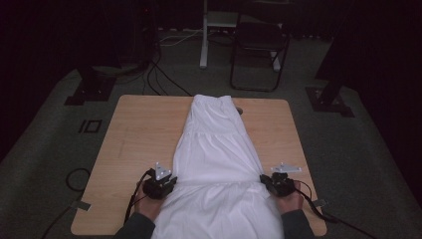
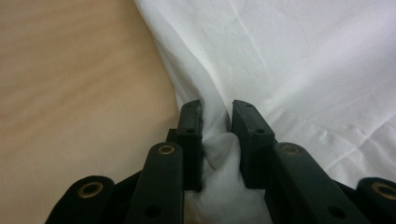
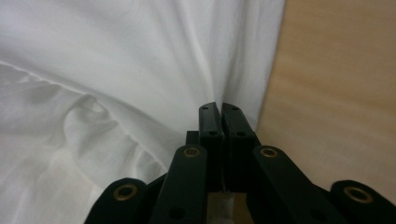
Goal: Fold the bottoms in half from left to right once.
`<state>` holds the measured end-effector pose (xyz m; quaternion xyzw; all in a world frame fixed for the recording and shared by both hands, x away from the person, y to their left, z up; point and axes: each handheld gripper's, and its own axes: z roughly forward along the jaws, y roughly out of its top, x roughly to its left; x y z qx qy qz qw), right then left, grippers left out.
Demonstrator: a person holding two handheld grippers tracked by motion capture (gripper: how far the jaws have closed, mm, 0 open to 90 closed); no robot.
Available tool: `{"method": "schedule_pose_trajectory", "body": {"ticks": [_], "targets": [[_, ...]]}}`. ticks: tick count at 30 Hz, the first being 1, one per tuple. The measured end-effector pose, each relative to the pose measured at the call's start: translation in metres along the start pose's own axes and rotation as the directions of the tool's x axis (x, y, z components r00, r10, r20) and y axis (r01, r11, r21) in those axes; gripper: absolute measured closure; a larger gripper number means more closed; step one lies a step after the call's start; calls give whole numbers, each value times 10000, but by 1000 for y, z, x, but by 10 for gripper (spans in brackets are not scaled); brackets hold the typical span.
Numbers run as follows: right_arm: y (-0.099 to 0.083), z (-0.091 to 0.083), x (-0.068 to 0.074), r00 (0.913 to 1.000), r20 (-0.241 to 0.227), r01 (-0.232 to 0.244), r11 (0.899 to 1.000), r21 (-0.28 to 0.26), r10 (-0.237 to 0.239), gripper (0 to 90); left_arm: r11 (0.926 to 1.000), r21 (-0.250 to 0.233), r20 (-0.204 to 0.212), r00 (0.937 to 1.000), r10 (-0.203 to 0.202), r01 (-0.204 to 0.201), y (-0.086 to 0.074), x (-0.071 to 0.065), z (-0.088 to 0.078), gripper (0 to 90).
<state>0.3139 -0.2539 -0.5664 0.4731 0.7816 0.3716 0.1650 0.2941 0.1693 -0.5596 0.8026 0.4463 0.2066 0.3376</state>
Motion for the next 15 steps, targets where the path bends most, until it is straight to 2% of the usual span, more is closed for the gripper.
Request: {"method": "schedule_pose_trajectory", "body": {"ticks": [3, 5, 6, 7, 9, 10, 12, 15], "targets": [[-14, -13, 12, 9997, -246, 71, 9999, 141, -67, 871, 9998, -21, 46, 9998, 195, -195, -8, -5, -8, 738], [-16, -18, 15, 9992, -387, 152, 9993, 356, -139, 786, 9998, -39, 141, 9997, 208, -207, -8, -4, -7, 729], [-15, -21, 15, 9988, -451, 201, 9992, 338, -186, 741, 9999, -43, 231, 9996, 158, -157, -7, -3, -7, 724], [-13, -24, 13, 9984, -518, 213, 9997, 77, -208, 688, 9999, -28, 283, 9995, 152, -151, -7, -2, -6, 722], [-3, -30, 6, 9988, -491, -30, 9980, -639, -2, 588, 9998, -59, 253, 9995, 205, -204, -7, -2, -6, 720], [2, -31, 3, 9988, -479, -157, 9960, -874, 116, 567, 9997, -96, 248, 9994, 223, -221, -7, -2, -6, 719], [19, -29, -4, 9983, -577, -147, 9908, -1346, 69, 565, 9997, -141, 296, 9994, 200, -196, -7, -2, -5, 715], [53, -10, -13, 9982, -579, 97, 9884, -1513, -186, 613, 9996, -228, 314, 9993, 181, -174, -8, -1, -5, 712]]}}
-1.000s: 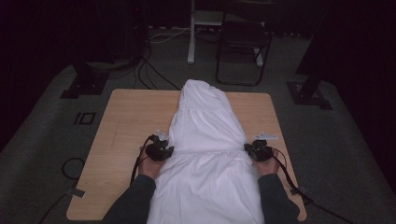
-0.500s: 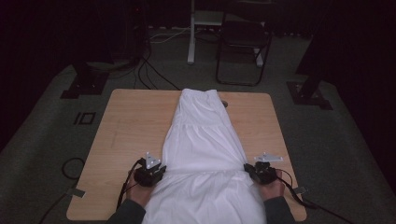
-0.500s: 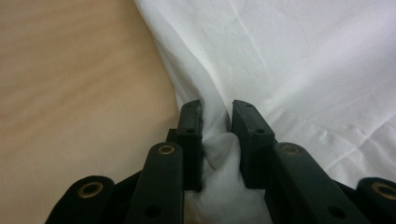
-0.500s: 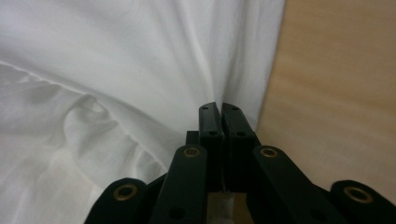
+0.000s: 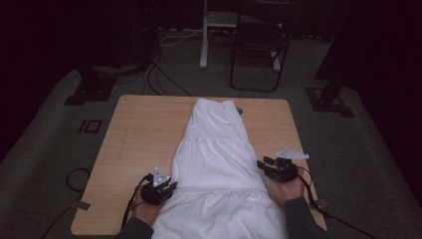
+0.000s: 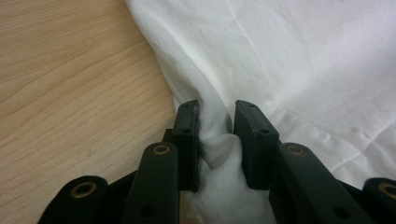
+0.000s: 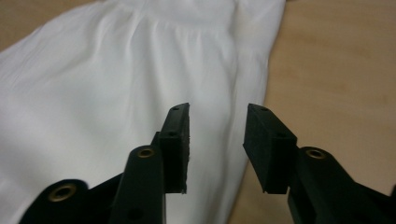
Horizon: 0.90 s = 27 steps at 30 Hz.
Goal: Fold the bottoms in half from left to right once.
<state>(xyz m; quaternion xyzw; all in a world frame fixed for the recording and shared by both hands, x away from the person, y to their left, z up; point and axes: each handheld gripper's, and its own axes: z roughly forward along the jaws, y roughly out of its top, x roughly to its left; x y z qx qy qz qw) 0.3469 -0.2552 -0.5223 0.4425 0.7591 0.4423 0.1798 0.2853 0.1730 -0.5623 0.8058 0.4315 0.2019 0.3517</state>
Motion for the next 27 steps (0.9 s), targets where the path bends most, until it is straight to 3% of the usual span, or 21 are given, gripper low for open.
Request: {"method": "schedule_pose_trajectory", "body": {"ticks": [7, 11, 12, 14, 15, 16, 17, 18, 19, 21, 24, 27], "targets": [[52, 77, -18, 9981, -402, -443, 9983, 386, 458, 554, 9999, -142, 33, 10000, -2, 3, -2, 1, 0, 710], [65, 115, -21, 9962, -410, -728, 9939, 828, 764, 540, 9999, -168, 39, 10000, -14, 15, -2, 0, 0, 708], [65, 121, -22, 9957, -445, -772, 9925, 949, 817, 551, 9999, -173, 41, 10000, -1, 2, -2, 0, 0, 708], [67, 133, -23, 9934, -734, -778, 9886, 1291, 878, 753, 9999, -173, 38, 10000, 9, -8, -3, 0, 0, 702], [69, 134, -21, 9974, -421, -514, 9858, 1601, 589, 850, 9999, -170, 45, 10000, 14, -14, -3, 0, 0, 697], [71, 132, -19, 9995, 95, -327, 9866, 1598, 316, 873, 9999, -170, 45, 10000, 14, -14, -3, 0, 0, 693], [71, 132, -19, 9995, 95, -327, 9866, 1598, 316, 873, 9998, -185, 97, 10000, 6, -4, -3, 1, 0, 693], [77, 121, -16, 9971, 762, -157, 9943, 1058, 76, 879, 9998, -184, 130, 9999, -2, 4, -3, 1, 0, 688], [82, 110, -14, 9890, 1470, 92, 9977, 665, -189, 880, 9999, -160, 148, 9999, 20, -18, -3, 1, -1, 676], [85, 96, -14, 9667, 2473, 559, 9973, 476, -660, 879, 10000, -88, 201, 9998, 16, -14, -2, 0, -1, 644], [75, 100, -23, 9627, 2668, 239, 9962, 843, -457, 872, 9999, 108, 355, 9994, -4, 0, 0, -1, -2, 594], [59, 115, -34, 9796, 2005, -307, 9944, 1016, 97, 862, 9999, 89, 573, 9983, -143, 138, 10, 1, -10, 530]]}}
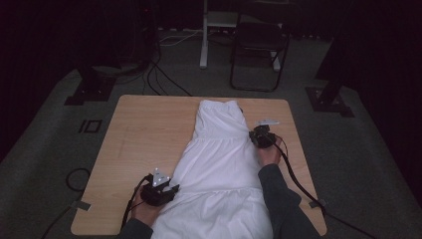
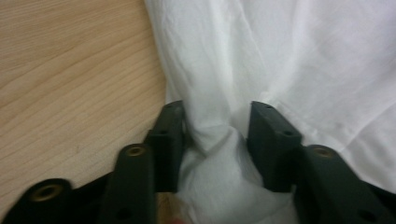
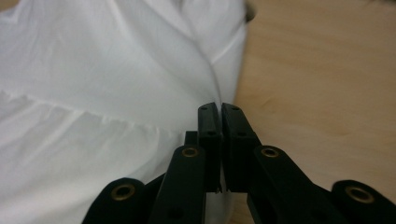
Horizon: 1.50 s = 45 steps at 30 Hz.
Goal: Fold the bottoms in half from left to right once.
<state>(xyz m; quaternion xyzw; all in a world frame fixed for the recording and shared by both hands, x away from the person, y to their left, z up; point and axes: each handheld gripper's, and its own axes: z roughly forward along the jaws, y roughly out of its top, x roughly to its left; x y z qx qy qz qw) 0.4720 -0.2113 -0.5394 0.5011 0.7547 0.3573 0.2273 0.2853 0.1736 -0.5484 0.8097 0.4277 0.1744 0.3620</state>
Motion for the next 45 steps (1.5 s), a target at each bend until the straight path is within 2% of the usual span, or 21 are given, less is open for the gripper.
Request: {"method": "schedule_pose_trajectory", "body": {"ticks": [2, 3, 5, 7, 9, 13, 14, 15, 16, 18, 19, 21, 22, 26, 28, 37, 39, 40, 42, 44, 45], "targets": [[-4, 5, -1, 9999, -123, -32, 9999, 141, 34, 861, 9999, -155, 25, 10000, 51, -51, 5, 1, -4, 511], [-6, 9, -1, 9998, -169, -61, 9997, 235, 65, 860, 9970, -751, -127, 9997, 186, -195, 25, 4, -12, 511], [-9, 14, -2, 9991, -270, -310, 9990, 307, 318, 857, 9924, -1171, -345, 9988, 344, -382, 48, 8, -13, 461], [-8, 14, -2, 9990, -250, -359, 9985, 404, 369, 845, 9877, -1437, -539, 9970, 551, -623, 73, 12, -5, 461], [-7, 15, -3, 9990, -236, -359, 9984, 447, 369, 823, 9882, -1462, -455, 9982, 392, -455, 94, 18, 13, 468], [-9, 15, -4, 9993, -47, -361, 9987, 370, 363, 755, 9956, -810, -754, 9963, 405, -466, 120, 22, 60, 479], [-9, 15, -4, 9993, -47, -361, 9987, 370, 363, 755, 9956, -810, -754, 9963, 405, -466, 120, 22, 60, 479], [-10, 15, -5, 9988, -109, -475, 9983, 350, 479, 756, 9979, -287, -794, 9953, 548, -572, 125, 23, 85, 479], [-11, 15, -6, 9979, -211, -612, 9977, 291, 618, 759, 9981, -23, -919, 9939, 617, -621, 125, 23, 96, 479], [-12, 15, -6, 9974, -262, -663, 9975, 260, 670, 772, 9967, 601, -1051, 9926, 607, -546, 123, 24, 114, 490], [-12, 15, -6, 9975, -265, -652, 9976, 251, 658, 782, 9950, 878, -929, 9941, 564, -482, 121, 26, 120, 556], [-12, 15, -5, 9977, -281, -610, 9978, 258, 617, 791, 9949, 895, -842, 9950, 537, -461, 117, 26, 123, 612], [-12, 14, -4, 9986, -258, -453, 9986, 275, 460, 805, 9952, 869, -806, 9954, 517, -447, 114, 25, 121, 699], [-14, 11, 2, 9999, -102, -30, 9993, 377, 34, 826, 9950, 811, -772, 9949, 650, -587, 105, 19, 113, 787], [-24, 1, 13, 9989, -169, 450, 9983, 364, -444, 830, 9981, 449, -534, 9976, 447, -424, 85, 10, 99, 786], [-74, -54, 40, 9880, -1244, 976, 9942, 458, -912, 826, 9967, 428, 7, 9976, 693, -693, 31, -24, 47, 774], [-80, -60, 42, 9863, -1441, 891, 9947, 519, -808, 826, 9967, 329, 149, 9971, 743, -748, 19, -30, 37, 772], [-90, -72, 44, 9796, -1941, 675, 9952, 702, -527, 826, 9964, 261, 159, 9967, 798, -802, 14, -33, 33, 771], [-97, -81, 46, 9721, -2311, 634, 9932, 978, -393, 815, 9960, 213, 173, 9961, 864, -867, 9, -36, 28, 765], [-97, -88, 46, 9689, -2448, 682, 9893, 1287, -349, 719, 9956, 210, 151, 9958, 907, -910, 9, -36, 29, 760], [-95, -92, 44, 9652, -2604, 564, 9920, 1132, -252, 640, 9957, 212, 157, 9958, 898, -901, 10, -36, 29, 757]]}}
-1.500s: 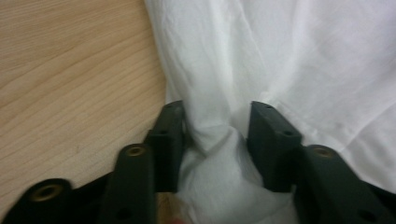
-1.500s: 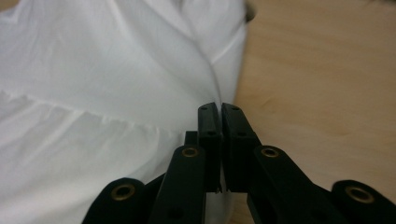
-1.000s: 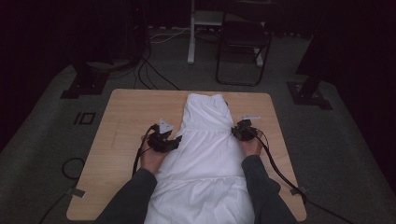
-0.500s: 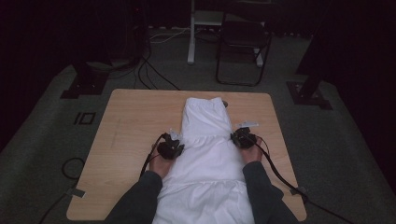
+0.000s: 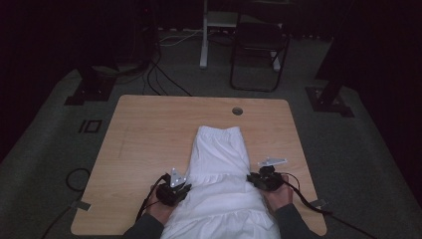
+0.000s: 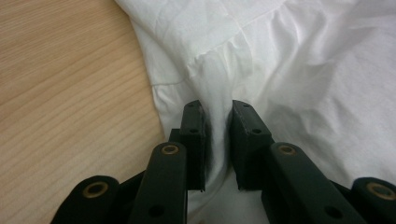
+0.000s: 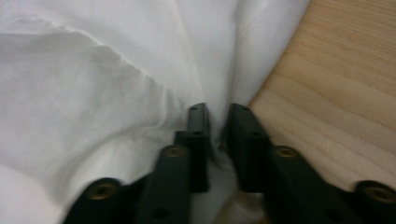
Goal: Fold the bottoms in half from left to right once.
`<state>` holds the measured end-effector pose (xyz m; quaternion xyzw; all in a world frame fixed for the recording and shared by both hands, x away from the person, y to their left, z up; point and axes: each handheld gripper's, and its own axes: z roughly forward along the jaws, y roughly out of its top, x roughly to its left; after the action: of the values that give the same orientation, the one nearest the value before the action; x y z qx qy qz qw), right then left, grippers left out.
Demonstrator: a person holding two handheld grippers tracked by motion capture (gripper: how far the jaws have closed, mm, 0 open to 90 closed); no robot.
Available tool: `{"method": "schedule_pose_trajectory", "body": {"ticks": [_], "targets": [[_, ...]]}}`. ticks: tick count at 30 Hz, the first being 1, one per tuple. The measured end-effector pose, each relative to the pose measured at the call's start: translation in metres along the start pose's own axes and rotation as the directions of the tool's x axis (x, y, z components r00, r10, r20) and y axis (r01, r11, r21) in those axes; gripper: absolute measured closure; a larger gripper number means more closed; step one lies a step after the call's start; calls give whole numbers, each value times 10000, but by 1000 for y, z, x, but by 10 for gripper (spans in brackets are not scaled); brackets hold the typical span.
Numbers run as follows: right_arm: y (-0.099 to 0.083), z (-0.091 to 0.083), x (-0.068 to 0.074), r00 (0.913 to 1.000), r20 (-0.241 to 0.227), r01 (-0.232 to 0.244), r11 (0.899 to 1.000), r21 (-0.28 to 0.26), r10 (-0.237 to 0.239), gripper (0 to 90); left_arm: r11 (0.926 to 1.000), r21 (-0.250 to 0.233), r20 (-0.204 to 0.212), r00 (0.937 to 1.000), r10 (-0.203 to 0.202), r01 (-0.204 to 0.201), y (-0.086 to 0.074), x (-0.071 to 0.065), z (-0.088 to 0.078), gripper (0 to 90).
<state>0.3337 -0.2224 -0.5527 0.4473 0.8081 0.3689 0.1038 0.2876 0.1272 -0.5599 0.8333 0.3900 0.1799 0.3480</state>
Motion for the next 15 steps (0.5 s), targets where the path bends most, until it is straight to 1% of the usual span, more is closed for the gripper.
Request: {"method": "schedule_pose_trajectory", "body": {"ticks": [1, 2, 3, 4, 5, 6, 7, 8, 9, 10, 11, 12, 13, 14, 15], "targets": [[4, -5, -2, 9999, -20, -109, 9992, -379, 108, 588, 10000, 16, 19, 10000, 40, -40, 0, 1, 0, 755], [4, -5, -2, 9999, -20, -109, 9992, -379, 108, 588, 10000, 16, 19, 10000, 40, -40, 0, 1, 0, 753], [19, -15, -7, 9994, 185, -280, 9920, -1232, 305, 552, 10000, -47, 63, 10000, 36, -36, 0, 1, 1, 751], [26, -16, -9, 9994, 144, -296, 9888, -1463, 321, 560, 10000, -65, 70, 10000, 25, -24, 1, 1, 1, 750], [36, -14, -10, 9995, 114, -278, 9856, -1667, 301, 600, 10000, -87, 56, 10000, 4, -3, 0, 1, 2, 747], [46, -11, -12, 9999, -6, -141, 9843, -1758, 142, 668, 9999, -105, 41, 10000, -11, 12, 0, 1, 2, 743], [56, -5, -13, 9998, -206, -23, 9834, -1815, -15, 685, 9999, -105, 17, 10000, -15, 15, 1, 1, 2, 738], [65, 4, -13, 9995, -288, 63, 9836, -1801, -116, 685, 9999, -125, -27, 10000, -8, 8, 1, 0, 2, 733], [65, 4, -13, 9995, -288, 63, 9836, -1801, -116, 685, 9999, -125, -27, 10000, -8, 8, 1, 0, 2, 727], [82, 24, -12, 9984, -399, 323, 9865, -1606, -391, 629, 9999, -130, -117, 9999, 16, -18, 0, 0, 2, 716], [82, 24, -12, 9984, -399, 323, 9865, -1606, -391, 629, 9999, -130, -117, 9999, 16, -18, 0, 0, 2, 709], [96, 49, -10, 9984, -381, 361, 9911, -1280, -412, 577, 9999, -149, -120, 9999, -15, 14, 0, 1, 2, 680], [99, 57, -11, 9983, -397, 378, 9928, -1140, -426, 565, 9998, -173, -86, 9999, -64, 62, 0, 1, 2, 654], [102, 67, -12, 9984, -371, 380, 9944, -986, -419, 567, 9998, -174, -63, 9999, -89, 88, -1, 1, 2, 612], [104, 75, -13, 9983, -363, 436, 9958, -807, -467, 614, 9998, -158, -72, 9999, -86, 85, -1, 1, 2, 580]]}}
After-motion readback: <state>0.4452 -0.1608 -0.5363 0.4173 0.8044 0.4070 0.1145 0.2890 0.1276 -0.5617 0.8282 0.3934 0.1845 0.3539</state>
